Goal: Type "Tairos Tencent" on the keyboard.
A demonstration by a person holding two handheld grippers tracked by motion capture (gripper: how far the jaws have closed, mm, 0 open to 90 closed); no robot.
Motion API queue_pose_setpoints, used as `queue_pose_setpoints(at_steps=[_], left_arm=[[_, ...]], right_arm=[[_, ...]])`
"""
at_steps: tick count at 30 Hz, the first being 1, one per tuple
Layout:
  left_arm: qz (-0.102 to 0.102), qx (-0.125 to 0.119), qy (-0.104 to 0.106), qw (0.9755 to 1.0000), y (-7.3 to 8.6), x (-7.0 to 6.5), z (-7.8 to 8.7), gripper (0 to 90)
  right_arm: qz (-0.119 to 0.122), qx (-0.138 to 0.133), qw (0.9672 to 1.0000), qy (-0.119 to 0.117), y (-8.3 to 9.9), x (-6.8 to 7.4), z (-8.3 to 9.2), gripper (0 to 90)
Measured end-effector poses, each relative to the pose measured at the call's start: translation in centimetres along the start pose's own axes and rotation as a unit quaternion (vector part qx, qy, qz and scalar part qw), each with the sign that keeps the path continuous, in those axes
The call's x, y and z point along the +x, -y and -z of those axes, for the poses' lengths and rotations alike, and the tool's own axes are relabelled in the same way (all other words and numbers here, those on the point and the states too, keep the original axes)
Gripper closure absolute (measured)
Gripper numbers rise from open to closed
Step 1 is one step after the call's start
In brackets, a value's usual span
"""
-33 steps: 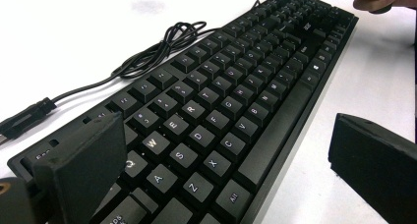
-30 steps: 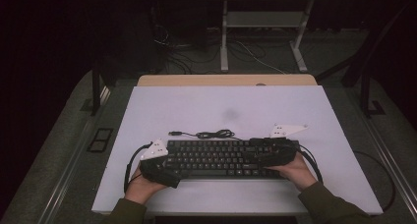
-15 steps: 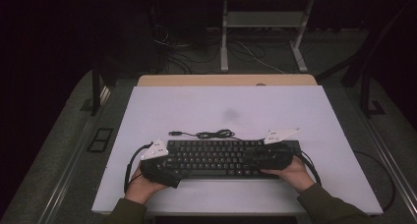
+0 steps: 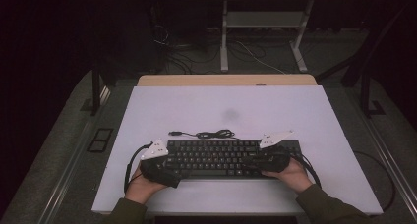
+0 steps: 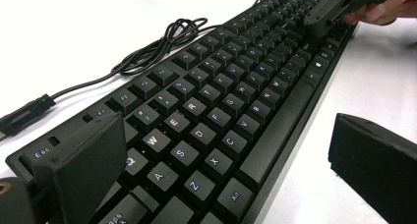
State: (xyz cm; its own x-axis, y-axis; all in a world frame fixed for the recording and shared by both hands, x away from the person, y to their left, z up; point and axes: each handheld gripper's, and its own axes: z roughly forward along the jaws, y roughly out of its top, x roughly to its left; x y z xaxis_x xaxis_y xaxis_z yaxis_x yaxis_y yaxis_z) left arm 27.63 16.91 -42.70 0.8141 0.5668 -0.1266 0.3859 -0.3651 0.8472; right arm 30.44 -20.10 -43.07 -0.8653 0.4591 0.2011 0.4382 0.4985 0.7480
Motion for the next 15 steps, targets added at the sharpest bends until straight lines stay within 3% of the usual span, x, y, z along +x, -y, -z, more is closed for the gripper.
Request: queue_pose_setpoints(at_steps=[15], left_arm=[[0.001, -0.001, -0.001, 1.0000, -0.22, -0.02, -0.22, 0.8]], right_arm=[[0.014, 0.029, 0.9993, 0.017, 0.32, -0.02, -0.38, 89.6]])
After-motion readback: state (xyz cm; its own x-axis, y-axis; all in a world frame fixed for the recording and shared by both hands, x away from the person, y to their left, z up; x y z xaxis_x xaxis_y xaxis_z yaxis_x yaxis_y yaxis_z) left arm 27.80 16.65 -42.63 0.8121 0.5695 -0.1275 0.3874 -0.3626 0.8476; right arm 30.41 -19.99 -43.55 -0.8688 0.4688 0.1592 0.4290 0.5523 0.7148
